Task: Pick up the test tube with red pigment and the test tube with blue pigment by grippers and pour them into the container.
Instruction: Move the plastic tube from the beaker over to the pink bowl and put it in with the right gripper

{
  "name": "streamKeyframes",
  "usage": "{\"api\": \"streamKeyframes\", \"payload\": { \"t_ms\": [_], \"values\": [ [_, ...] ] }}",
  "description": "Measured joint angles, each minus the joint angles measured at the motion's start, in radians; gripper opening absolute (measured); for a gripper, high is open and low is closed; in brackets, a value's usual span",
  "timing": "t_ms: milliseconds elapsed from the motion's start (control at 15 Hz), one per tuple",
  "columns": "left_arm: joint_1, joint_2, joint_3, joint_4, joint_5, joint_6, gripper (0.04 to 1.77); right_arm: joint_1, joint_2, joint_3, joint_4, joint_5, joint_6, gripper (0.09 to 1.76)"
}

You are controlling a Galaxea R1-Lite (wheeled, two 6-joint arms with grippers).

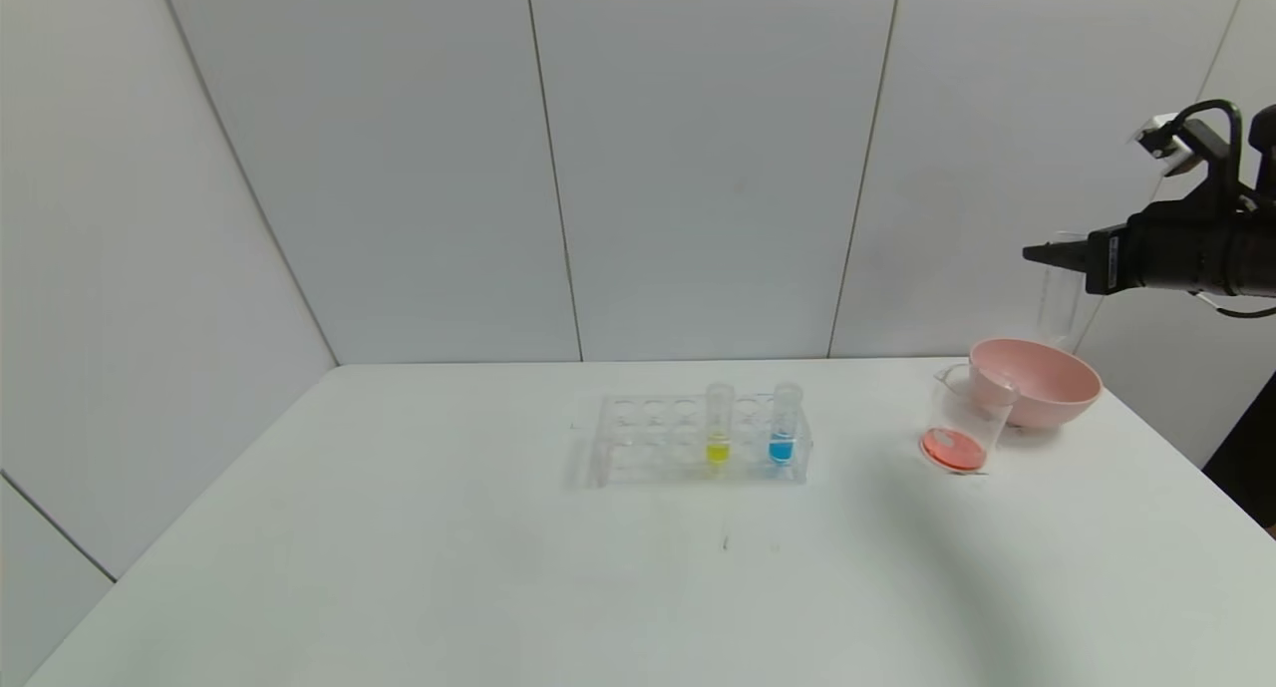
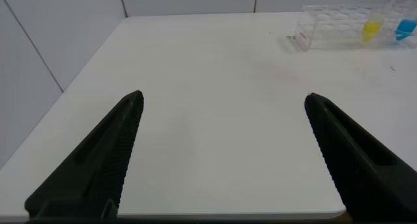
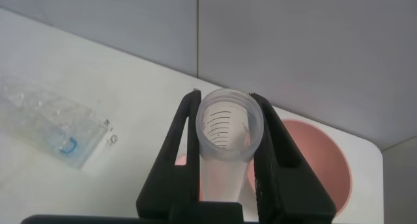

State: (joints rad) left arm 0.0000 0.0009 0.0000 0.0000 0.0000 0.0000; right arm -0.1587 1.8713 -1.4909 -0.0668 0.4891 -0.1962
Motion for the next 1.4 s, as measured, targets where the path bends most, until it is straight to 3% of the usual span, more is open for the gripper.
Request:
{"api": "streamKeyframes", "payload": {
  "t_ms": [200,533,733,1000,1400],
  "values": [
    [0.0,0.0,0.0,0.0,0.0,0.0,1.76,0.004,-0.076,0.218,-0.269,-0.05,0.223,0.53],
    [0.0,0.0,0.0,0.0,0.0,0.0,1.76,-0.019,-0.116,0.329,-0.391,-0.108,0.251,0.53],
    [0.0,0.0,0.0,0.0,0.0,0.0,1.76,-0.038,-0.095,0.358,-0.533,-0.105,0.249,0.53],
    [0.0,0.0,0.0,0.0,0.0,0.0,1.76,-0.075,-0.03,0.35,-0.56,-0.106,0.241,0.53],
    [0.0,0.0,0.0,0.0,0.0,0.0,1.76,-0.131,0.167,0.243,-0.638,-0.106,0.238,0.53]
  ]
}}
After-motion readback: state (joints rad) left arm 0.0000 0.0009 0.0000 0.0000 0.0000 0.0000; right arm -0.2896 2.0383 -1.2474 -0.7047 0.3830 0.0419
